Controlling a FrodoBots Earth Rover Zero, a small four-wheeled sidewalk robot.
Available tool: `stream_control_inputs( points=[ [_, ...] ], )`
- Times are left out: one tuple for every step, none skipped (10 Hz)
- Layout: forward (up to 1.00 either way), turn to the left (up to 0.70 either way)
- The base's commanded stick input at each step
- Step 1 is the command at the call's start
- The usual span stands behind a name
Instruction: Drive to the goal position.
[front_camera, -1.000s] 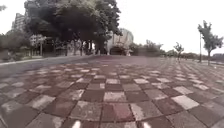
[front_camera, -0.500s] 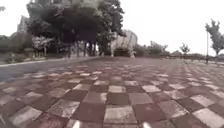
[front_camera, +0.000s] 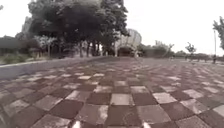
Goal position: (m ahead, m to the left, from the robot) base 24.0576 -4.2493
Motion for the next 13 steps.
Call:
stream_control_inputs(
  points=[
    [0.85,0.11],
    [0.85,0.11],
    [0.85,0.11],
    [0.85,0.11],
    [0.85,0.11],
    [0.85,0.11],
    [0.85,0.11],
    [0.85,0.11],
    [0.85,0.11],
    [0.85,0.02],
    [0.85,-0.14],
    [0.85,-0.23],
    [0.85,-0.23]
  ],
)
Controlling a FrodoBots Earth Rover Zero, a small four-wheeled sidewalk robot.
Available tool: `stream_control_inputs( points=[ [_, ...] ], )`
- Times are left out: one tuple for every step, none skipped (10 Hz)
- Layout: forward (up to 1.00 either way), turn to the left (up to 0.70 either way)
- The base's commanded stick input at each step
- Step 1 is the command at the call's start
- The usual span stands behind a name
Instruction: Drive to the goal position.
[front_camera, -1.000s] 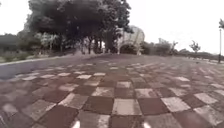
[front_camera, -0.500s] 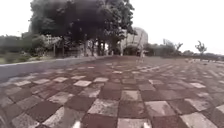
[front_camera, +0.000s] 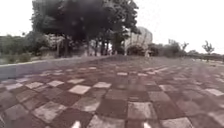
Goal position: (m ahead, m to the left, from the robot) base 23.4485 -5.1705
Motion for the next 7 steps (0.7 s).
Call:
stream_control_inputs(
  points=[
    [0.85,-0.21],
    [0.85,0.04],
    [0.85,0.11],
    [0.85,0.11],
    [0.85,0.11],
    [0.85,-0.23],
    [0.85,-0.23]
  ],
)
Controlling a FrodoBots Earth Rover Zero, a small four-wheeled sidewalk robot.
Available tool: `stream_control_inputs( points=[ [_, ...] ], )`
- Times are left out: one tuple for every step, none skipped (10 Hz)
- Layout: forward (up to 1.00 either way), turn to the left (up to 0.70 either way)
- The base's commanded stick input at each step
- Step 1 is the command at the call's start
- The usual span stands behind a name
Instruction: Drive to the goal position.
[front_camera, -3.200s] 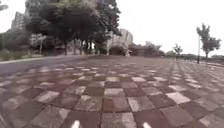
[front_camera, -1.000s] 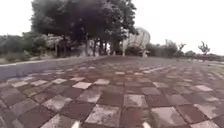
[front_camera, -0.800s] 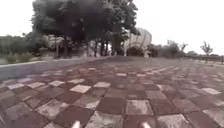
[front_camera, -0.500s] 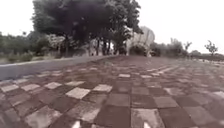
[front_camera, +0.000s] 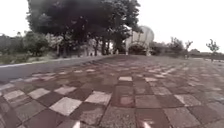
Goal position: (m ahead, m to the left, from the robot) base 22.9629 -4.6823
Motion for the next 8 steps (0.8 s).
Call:
stream_control_inputs(
  points=[
    [0.85,-0.23],
    [0.85,-0.23],
    [0.85,-0.23],
    [0.85,-0.23],
    [0.85,-0.23],
    [0.85,-0.23],
    [0.85,-0.23],
    [0.85,-0.23]
  ],
)
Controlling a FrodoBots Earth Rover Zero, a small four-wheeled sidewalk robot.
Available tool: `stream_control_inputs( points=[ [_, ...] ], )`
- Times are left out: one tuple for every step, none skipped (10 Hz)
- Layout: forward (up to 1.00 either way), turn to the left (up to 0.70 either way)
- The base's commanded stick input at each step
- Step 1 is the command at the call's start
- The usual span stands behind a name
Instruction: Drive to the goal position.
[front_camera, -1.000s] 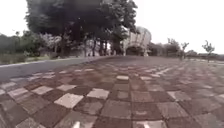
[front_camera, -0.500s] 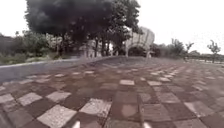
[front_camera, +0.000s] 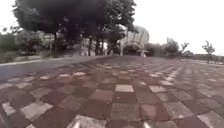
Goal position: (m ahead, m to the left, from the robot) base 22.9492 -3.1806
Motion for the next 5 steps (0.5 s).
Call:
stream_control_inputs(
  points=[
    [0.85,-0.23],
    [0.85,-0.23],
    [0.85,-0.23],
    [0.85,-0.23],
    [0.85,-0.23]
  ],
)
